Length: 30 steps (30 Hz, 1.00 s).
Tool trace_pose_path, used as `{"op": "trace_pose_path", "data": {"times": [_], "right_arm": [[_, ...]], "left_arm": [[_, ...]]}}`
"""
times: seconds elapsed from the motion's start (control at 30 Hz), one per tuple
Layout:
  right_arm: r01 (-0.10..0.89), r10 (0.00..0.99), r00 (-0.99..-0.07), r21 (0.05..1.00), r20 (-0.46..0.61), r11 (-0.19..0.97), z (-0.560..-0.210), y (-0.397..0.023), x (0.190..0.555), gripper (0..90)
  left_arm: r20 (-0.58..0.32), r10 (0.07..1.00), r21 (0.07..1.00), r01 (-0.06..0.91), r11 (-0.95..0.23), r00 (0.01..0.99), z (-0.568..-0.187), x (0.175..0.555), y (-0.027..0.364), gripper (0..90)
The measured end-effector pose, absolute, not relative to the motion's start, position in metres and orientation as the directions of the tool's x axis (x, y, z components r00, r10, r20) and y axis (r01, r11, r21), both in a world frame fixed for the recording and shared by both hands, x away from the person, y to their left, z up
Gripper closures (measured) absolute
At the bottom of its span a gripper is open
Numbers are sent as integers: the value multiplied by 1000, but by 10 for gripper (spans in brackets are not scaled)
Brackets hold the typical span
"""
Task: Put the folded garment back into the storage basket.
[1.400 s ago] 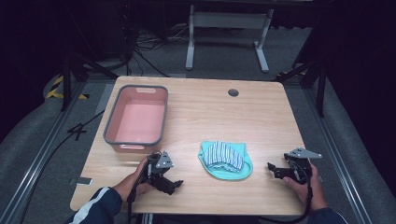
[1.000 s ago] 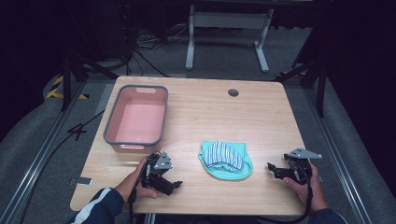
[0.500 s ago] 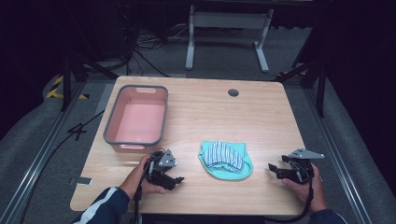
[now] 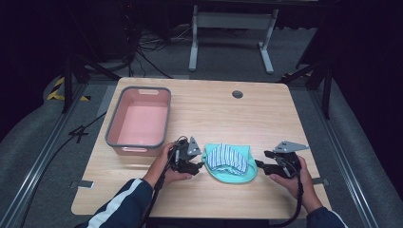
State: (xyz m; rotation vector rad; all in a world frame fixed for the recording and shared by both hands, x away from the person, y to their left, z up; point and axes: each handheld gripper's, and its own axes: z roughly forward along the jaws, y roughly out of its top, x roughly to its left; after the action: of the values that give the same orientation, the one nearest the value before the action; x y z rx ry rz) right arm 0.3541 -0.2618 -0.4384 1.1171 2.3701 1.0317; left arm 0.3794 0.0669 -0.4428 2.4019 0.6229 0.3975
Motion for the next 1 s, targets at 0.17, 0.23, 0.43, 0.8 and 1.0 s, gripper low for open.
{"op": "trace_pose_path", "data": {"times": [0.17,0.23,0.43,0.8,1.0], "right_arm": [[558,768,-640,698,17,449,-442,-239,371,469],[569,773,-634,696,32,438,-444,-236,377,475],[612,791,-609,663,47,432,-455,-231,386,509],[609,784,-618,663,53,435,-471,-232,388,528],[607,769,-634,665,77,434,-471,-229,384,684]], "left_arm": [[96,573,639,391,-662,814,-451,402,56,372],[107,581,639,392,-662,807,-454,407,52,390],[77,593,646,413,-641,801,-463,417,48,409],[-53,603,647,487,-586,796,-473,420,46,300],[-58,580,661,466,-588,813,-474,417,46,342]]}}
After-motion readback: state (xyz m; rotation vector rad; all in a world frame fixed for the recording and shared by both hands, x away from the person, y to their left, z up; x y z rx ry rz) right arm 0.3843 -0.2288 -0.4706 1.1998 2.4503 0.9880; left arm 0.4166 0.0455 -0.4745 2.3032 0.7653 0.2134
